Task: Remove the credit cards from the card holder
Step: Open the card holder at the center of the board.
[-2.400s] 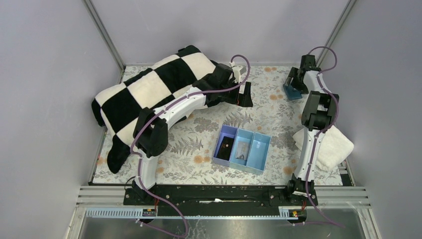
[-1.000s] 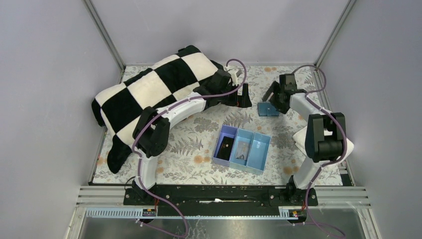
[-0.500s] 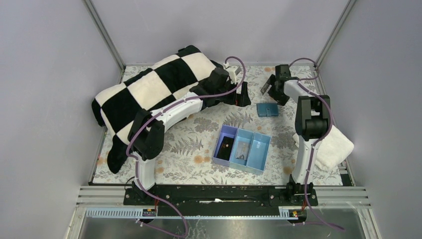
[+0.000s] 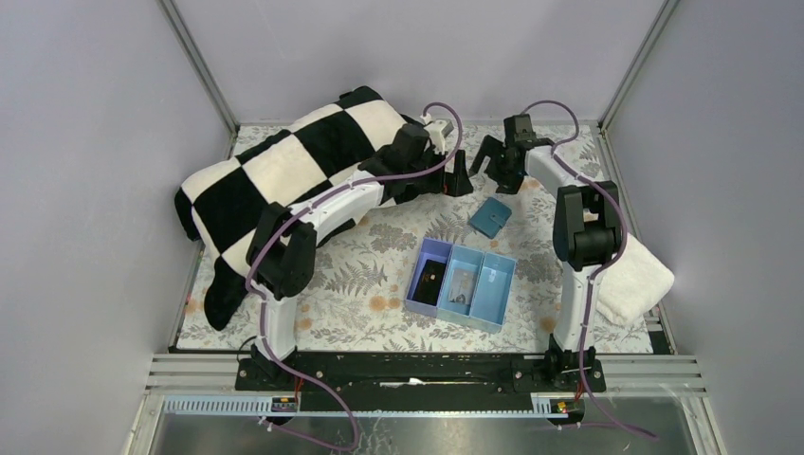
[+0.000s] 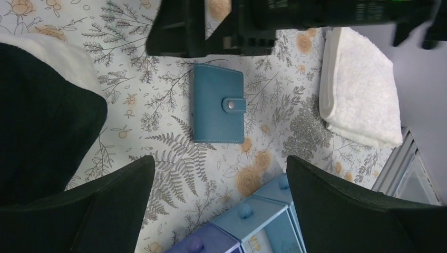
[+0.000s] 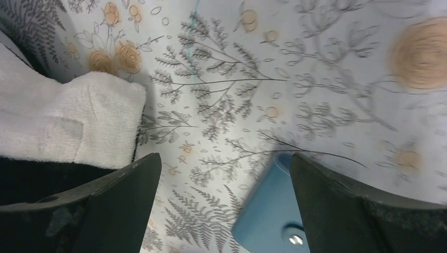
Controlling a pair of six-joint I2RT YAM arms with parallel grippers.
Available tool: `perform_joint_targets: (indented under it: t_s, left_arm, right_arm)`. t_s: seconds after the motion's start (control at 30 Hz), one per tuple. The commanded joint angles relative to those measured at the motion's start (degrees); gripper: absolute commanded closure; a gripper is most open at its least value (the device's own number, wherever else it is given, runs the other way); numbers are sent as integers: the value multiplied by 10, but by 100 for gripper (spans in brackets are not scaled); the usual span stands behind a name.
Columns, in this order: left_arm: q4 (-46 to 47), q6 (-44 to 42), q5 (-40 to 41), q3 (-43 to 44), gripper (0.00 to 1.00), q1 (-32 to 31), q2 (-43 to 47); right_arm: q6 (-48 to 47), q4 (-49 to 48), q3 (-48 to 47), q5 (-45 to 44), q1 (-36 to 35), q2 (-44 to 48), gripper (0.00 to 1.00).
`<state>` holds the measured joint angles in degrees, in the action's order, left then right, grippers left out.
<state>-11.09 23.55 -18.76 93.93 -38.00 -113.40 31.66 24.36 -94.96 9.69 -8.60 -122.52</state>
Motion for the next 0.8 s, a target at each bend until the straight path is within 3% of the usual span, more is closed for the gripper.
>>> perform_joint_targets:
  t_s: [0.0, 0.13, 0.23, 0.4, 0.77]
  left_arm:
    - [-7, 7, -16, 27, 1, 3, -32]
    - [-13, 32, 53, 48, 17, -3, -69]
    - [-31, 42, 58, 88, 27, -8, -109]
    - [-33, 47, 38, 131, 32, -17, -164]
    - [-42, 62, 61, 203, 41, -34, -239]
  right_arm:
    - [-40, 8, 21, -119, 5, 116, 4]
    - [-62, -22, 122, -165, 5, 194, 14]
    - [-70, -5, 170, -173, 4, 211, 30]
    - [-65, -32, 215, -139, -16, 220, 51]
    - [-51, -30, 202, -154, -51, 159, 66]
